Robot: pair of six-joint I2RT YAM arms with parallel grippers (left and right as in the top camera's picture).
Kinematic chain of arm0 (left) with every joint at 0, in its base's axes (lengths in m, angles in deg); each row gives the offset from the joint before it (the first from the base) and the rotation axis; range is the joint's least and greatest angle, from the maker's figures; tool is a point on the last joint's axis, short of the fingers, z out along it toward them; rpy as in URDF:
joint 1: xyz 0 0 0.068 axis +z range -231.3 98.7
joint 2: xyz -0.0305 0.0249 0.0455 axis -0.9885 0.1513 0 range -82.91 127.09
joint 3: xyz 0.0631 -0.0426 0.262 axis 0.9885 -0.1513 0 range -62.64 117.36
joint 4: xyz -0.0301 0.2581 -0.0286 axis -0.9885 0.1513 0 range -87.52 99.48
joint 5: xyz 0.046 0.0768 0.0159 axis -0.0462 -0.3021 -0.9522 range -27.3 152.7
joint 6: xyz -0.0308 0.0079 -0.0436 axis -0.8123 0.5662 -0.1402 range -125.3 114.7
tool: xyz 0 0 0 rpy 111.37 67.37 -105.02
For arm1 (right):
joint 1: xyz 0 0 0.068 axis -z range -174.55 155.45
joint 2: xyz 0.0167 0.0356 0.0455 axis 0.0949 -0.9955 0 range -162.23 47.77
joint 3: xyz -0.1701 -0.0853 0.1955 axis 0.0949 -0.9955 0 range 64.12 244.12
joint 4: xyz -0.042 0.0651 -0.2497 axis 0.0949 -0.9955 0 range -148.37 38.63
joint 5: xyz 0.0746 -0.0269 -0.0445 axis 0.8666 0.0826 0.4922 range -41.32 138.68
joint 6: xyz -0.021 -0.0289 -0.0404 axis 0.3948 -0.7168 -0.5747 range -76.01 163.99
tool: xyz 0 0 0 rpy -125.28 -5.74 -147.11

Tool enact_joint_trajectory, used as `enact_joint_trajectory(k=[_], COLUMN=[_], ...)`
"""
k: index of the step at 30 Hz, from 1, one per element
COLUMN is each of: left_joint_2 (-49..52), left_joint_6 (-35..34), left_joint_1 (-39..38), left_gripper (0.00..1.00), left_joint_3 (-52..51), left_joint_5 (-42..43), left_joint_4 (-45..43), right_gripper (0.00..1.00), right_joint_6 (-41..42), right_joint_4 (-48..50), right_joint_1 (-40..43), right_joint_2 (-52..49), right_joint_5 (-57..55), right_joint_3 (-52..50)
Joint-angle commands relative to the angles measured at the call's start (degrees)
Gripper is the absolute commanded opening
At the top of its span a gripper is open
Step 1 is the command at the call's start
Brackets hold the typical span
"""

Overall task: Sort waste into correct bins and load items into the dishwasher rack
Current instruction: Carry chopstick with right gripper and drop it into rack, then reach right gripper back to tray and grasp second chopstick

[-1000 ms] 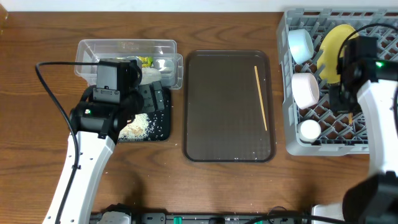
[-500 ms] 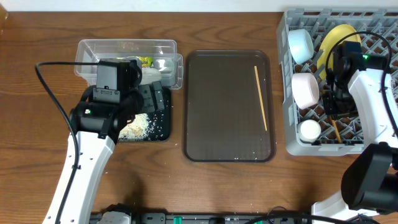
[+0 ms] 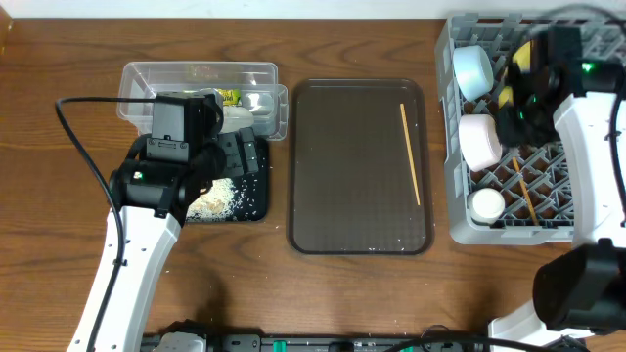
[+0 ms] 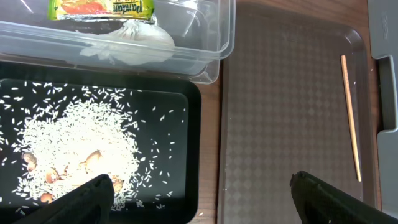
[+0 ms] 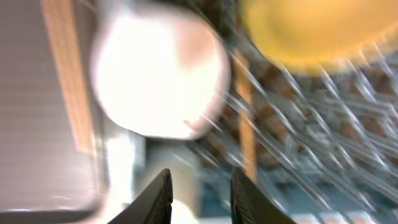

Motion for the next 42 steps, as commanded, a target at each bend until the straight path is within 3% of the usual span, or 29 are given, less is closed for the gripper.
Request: enact_joint_trajectory(k=[1, 5, 9, 12, 22, 32, 42], left_joint_2=[0.33, 0.33, 0.33, 0.33, 0.33, 0.33, 0.33], left_joint_6=[0.55, 0.55, 0.55, 0.55, 0.55, 0.55, 0.55], left_joint_1=[0.24, 0.24, 0.24, 0.24, 0.24, 0.24, 0.24], left_gripper=[0.93, 0.93, 0.93, 0.93, 0.93, 0.93, 0.93], left_joint_3=[0.46, 0.46, 0.46, 0.46, 0.46, 0.46, 0.46], left_joint_5=[-0.50, -0.50, -0.50, -0.50, -0.50, -0.50, -0.50], left_joint_4=[0.11, 0.11, 0.11, 0.11, 0.11, 0.11, 0.11], right_gripper=[0.30, 0.35, 0.53, 0.58, 0.51, 0.46, 0.43], right_joint_6=[5.16, 5.11, 5.44, 9.27, 14.21, 14.78, 15.21], right_joint_4=[1.22, 4.90, 10.84, 14.43, 17.46, 17.99, 19.21], right_joint_1=[-2.89, -7.04, -12.98, -16.94, -22.64, -21.62, -21.18], right_joint_2=[0.15, 0.09, 0.00, -0.92, -12.79, -22.77, -24.37], right_joint_5=[19.71, 23.85, 20.44, 13.29, -0.42, -0.79, -3.48], right_joint_3=[3.76, 2.82, -0.68, -3.50, -5.27, -5.29, -5.29])
